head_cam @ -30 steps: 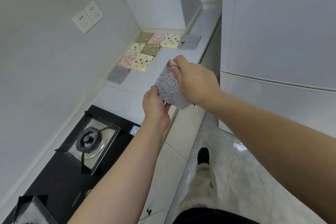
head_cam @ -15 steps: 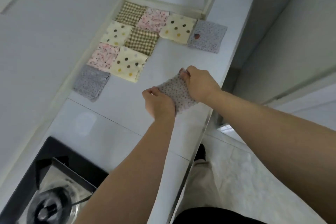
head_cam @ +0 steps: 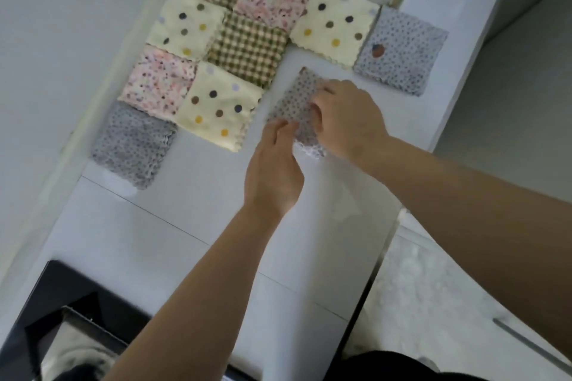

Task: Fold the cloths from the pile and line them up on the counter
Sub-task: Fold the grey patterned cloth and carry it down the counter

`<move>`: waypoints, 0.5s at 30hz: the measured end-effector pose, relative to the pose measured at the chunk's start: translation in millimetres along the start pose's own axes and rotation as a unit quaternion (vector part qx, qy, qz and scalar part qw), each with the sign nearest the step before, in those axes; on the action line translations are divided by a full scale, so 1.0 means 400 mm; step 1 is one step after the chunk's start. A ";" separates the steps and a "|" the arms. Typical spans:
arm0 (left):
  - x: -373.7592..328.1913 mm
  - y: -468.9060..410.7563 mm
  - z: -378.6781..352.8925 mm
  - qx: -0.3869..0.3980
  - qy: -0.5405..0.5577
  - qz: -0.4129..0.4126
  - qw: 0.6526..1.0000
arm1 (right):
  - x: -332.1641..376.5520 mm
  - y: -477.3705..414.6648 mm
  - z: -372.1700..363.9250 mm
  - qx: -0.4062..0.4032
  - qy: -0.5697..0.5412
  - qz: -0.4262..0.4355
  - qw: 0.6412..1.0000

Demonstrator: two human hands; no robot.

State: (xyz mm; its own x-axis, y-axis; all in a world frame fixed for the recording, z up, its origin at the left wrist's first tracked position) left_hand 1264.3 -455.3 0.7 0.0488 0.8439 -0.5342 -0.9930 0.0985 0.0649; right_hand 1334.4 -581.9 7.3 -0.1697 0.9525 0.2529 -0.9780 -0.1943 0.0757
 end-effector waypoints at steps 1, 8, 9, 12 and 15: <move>0.006 -0.003 -0.020 0.037 -0.015 -0.007 0.999 | 0.002 0.011 -0.015 0.005 0.012 0.003 1.000; 0.027 -0.042 -0.030 0.060 -0.008 0.012 0.998 | 0.003 -0.023 -0.041 0.021 0.053 -0.005 0.998; 0.030 -0.051 -0.027 0.063 -0.002 0.015 0.998 | 0.003 -0.034 -0.040 0.028 0.056 -0.005 0.998; 0.035 -0.067 -0.021 0.068 0.007 0.012 0.998 | 0.003 -0.055 -0.037 0.042 0.064 -0.006 0.997; 0.042 -0.076 -0.022 0.083 0.024 0.022 0.996 | 0.005 -0.064 -0.038 0.048 0.066 -0.010 0.997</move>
State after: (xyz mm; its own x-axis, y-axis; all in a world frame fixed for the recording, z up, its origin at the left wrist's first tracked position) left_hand 1294.4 -448.9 -17.6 -0.0030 0.8237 -0.5671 -0.9624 0.1516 0.2253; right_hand 1357.3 -571.3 -8.6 -0.1703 0.9778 0.1222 -0.9664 -0.1899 0.1731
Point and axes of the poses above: each hand's wrist, its own y-axis away from the middle knuckle, its own z-axis out of the back of the hand, x = y × z, the point moved 6 cm from there along -y, towards the middle knuckle, and after that the axes turned 6 degrees about -z, right-handed, at the moved point
